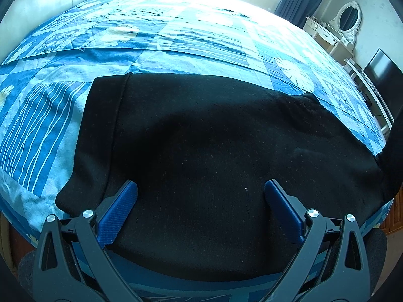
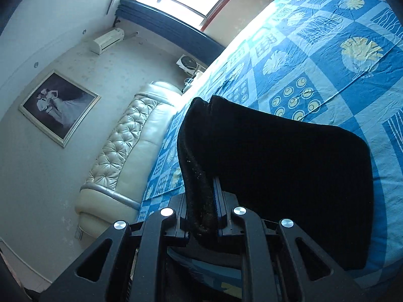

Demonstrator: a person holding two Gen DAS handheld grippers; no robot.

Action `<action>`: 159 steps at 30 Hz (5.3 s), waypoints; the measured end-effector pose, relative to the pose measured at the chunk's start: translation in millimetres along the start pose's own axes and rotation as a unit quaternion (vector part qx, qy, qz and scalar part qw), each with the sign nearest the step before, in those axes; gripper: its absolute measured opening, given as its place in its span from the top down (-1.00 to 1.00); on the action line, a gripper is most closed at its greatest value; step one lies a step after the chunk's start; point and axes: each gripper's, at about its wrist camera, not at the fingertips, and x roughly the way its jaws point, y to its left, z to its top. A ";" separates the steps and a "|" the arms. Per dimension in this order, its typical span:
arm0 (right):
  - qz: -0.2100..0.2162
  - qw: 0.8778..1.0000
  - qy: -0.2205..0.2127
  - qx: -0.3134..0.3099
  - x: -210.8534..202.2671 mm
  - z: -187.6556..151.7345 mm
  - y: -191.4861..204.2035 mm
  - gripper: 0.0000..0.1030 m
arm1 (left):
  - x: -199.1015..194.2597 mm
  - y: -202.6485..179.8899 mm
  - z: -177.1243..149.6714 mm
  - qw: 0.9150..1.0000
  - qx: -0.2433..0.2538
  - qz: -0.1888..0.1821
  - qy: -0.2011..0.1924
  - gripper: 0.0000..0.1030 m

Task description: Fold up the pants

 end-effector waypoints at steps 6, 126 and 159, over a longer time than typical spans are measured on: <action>-0.056 0.996 0.065 -0.021 69.8 -27.7 2.0 0.72 | -1.1 2.6 1.2 1.000 -0.009 -0.006 0.004 -0.95; -0.090 0.987 -0.021 0.130 -22.2 -81.9 -142.0 0.26 | 2.4 -0.2 -4.4 1.000 0.014 0.019 -0.013 -0.96; -0.039 0.995 0.055 -0.069 89.4 -89.6 -41.8 -0.55 | -39.0 38.9 25.3 0.997 -0.055 -0.015 -0.045 -0.96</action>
